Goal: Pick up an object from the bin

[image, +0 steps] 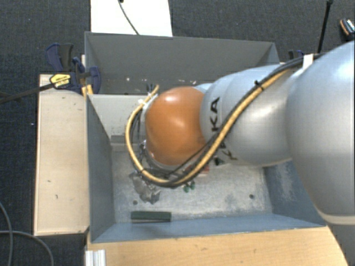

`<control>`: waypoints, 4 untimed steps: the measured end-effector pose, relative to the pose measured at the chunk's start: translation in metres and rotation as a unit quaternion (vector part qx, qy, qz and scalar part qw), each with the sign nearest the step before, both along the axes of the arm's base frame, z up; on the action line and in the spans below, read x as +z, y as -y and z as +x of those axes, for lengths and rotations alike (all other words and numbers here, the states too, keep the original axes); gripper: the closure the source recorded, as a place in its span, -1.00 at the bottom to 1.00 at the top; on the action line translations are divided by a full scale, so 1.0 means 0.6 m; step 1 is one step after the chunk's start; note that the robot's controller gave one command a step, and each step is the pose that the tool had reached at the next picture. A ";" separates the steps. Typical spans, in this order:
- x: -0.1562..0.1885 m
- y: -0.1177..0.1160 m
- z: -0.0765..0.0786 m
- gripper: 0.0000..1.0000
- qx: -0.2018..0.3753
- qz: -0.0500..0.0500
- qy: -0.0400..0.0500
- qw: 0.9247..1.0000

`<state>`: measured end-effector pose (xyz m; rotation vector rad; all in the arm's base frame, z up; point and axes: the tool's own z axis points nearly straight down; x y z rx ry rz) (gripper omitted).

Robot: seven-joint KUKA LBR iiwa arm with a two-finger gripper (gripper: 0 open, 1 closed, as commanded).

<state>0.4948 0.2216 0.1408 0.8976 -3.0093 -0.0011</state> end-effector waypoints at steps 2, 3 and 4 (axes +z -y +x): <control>-0.017 0.013 -0.029 -1.00 0.115 0.000 0.000 0.993; -0.105 0.111 -0.025 -1.00 0.185 0.000 0.000 0.983; -0.091 0.405 0.023 -1.00 0.227 -0.002 0.003 0.974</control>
Offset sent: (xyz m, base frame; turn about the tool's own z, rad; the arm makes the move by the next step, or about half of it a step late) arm -0.0174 -0.0081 -0.0104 -0.2354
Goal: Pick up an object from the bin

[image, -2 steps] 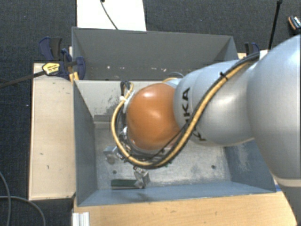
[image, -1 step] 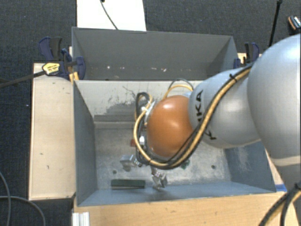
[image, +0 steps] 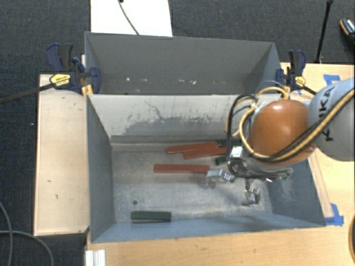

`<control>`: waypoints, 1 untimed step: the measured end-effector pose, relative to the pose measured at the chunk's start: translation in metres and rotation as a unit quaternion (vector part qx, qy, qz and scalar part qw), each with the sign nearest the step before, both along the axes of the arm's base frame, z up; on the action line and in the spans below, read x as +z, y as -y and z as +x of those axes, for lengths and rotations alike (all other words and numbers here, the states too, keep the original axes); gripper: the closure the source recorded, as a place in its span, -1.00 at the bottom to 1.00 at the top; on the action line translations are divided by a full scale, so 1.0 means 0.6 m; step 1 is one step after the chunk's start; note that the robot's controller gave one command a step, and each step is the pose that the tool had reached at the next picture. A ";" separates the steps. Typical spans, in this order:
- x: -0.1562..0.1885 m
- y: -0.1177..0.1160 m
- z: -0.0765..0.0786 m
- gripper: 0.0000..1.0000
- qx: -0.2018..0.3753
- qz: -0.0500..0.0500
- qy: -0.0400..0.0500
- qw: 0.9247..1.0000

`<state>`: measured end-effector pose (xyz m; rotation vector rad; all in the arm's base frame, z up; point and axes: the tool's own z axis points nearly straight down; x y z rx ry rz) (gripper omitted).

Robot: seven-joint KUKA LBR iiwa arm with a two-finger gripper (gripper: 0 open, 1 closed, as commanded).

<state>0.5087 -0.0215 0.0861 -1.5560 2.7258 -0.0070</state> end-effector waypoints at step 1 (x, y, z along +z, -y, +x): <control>0.083 -0.130 0.076 -1.00 -0.057 0.004 0.002 0.998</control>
Offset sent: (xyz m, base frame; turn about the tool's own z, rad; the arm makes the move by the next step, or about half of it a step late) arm 0.0429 0.0729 0.0464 0.1174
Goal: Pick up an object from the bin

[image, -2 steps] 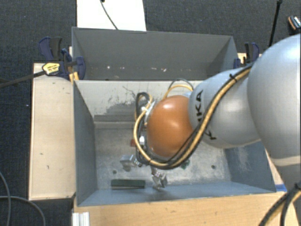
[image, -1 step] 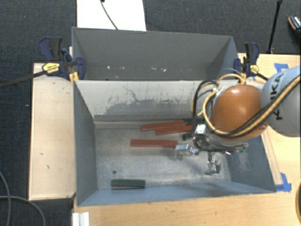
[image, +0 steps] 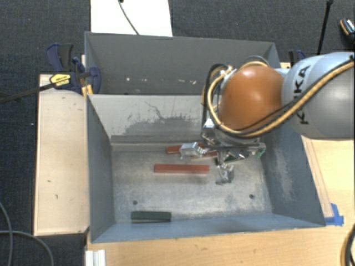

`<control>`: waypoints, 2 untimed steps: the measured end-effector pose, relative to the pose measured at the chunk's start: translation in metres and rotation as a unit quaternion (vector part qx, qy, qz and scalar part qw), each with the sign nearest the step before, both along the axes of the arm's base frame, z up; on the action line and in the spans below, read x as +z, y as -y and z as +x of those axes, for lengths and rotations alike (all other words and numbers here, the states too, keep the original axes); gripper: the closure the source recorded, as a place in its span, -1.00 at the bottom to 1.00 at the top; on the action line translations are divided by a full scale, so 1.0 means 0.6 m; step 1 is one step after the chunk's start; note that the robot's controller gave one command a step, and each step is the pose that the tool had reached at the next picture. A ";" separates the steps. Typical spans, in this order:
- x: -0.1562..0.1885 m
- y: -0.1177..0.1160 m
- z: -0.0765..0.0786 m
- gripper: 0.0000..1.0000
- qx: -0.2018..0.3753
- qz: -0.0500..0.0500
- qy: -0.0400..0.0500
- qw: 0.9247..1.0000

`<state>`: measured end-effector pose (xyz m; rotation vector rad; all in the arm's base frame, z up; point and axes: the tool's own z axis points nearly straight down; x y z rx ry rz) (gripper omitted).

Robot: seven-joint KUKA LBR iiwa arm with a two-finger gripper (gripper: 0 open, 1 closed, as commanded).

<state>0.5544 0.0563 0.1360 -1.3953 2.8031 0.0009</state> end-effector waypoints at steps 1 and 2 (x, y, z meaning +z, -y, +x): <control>-0.113 -0.009 0.053 -1.00 0.051 -0.001 -0.003 0.999; -0.108 -0.009 0.053 1.00 0.048 -0.001 -0.002 0.999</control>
Offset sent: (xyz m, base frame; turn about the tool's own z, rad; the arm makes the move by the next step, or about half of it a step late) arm 0.0309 0.0047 -0.0660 -0.1040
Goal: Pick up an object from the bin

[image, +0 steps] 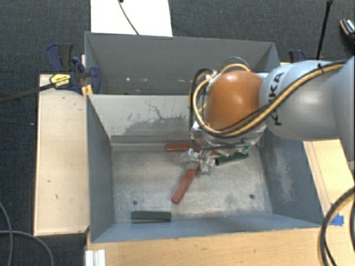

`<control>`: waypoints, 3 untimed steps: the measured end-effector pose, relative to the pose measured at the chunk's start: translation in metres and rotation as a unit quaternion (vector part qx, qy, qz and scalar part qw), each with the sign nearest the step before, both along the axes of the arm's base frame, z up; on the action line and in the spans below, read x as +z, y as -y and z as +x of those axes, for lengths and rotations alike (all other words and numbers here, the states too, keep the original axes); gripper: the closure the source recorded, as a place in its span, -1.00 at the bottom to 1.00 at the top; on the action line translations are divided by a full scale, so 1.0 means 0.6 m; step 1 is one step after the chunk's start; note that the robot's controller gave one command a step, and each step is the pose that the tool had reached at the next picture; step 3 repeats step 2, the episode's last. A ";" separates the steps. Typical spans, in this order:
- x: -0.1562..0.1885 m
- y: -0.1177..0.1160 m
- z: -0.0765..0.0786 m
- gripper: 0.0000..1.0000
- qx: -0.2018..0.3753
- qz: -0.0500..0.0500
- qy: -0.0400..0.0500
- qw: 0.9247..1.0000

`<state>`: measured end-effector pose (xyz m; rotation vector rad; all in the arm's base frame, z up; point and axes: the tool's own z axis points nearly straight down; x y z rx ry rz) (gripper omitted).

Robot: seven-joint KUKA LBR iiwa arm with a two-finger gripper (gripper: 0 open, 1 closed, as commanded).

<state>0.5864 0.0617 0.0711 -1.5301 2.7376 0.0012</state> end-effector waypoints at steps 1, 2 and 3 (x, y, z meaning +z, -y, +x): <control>0.153 -0.147 -0.004 1.00 0.033 0.002 0.004 0.999; 0.306 -0.111 -0.032 1.00 -0.019 0.000 0.003 1.000; 0.306 -0.111 -0.032 1.00 -0.019 0.000 0.003 1.000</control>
Offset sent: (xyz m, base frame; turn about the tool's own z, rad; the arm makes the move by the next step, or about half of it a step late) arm -0.0044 0.0822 0.0863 -0.0600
